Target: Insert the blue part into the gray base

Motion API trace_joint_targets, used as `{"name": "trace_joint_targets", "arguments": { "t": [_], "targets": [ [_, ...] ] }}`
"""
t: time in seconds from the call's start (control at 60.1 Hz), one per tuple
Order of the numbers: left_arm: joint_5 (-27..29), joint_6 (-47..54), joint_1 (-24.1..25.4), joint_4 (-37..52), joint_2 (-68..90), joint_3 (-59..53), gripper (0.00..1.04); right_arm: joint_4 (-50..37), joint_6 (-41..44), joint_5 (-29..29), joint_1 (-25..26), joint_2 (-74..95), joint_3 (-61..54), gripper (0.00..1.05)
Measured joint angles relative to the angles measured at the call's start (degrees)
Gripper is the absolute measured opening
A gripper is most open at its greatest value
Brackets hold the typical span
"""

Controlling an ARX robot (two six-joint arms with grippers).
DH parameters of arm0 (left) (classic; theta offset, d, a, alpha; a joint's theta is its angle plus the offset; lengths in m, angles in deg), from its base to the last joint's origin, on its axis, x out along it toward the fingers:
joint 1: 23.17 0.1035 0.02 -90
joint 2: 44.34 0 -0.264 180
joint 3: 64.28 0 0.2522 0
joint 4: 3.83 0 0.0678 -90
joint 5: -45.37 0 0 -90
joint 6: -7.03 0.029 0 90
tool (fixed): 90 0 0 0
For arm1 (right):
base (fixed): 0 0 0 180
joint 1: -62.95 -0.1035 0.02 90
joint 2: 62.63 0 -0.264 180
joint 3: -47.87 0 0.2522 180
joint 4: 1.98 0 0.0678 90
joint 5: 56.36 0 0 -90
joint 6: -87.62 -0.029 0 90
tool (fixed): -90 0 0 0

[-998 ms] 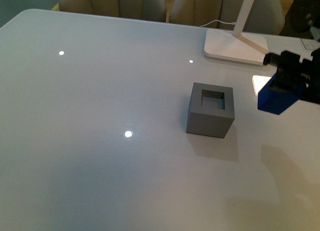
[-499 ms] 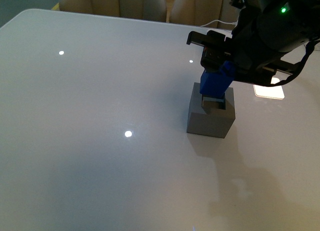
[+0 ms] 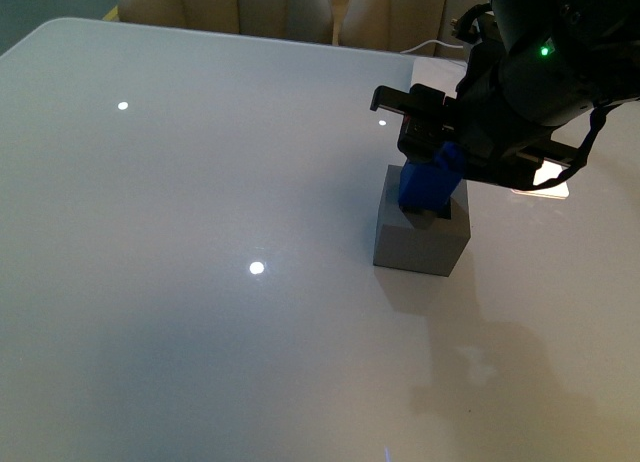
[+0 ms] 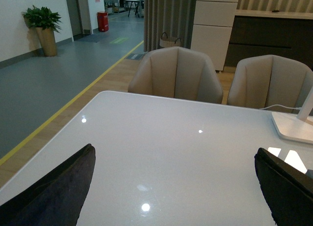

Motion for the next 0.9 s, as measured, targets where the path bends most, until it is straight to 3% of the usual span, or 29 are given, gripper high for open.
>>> {"name": "trace_joint_targets", "arguments": {
  "t": [0.765, 0.898],
  "targets": [
    [0.0, 0.0, 0.0, 0.0, 0.0, 0.0, 0.97, 3.7, -0.1, -1.1, 0.3, 1.4, 1.3, 0.45],
    [0.0, 0.0, 0.0, 0.0, 0.0, 0.0, 0.97, 3.6, -0.2, -0.6, 0.3, 1.6, 1.3, 0.63]
  ]
}}
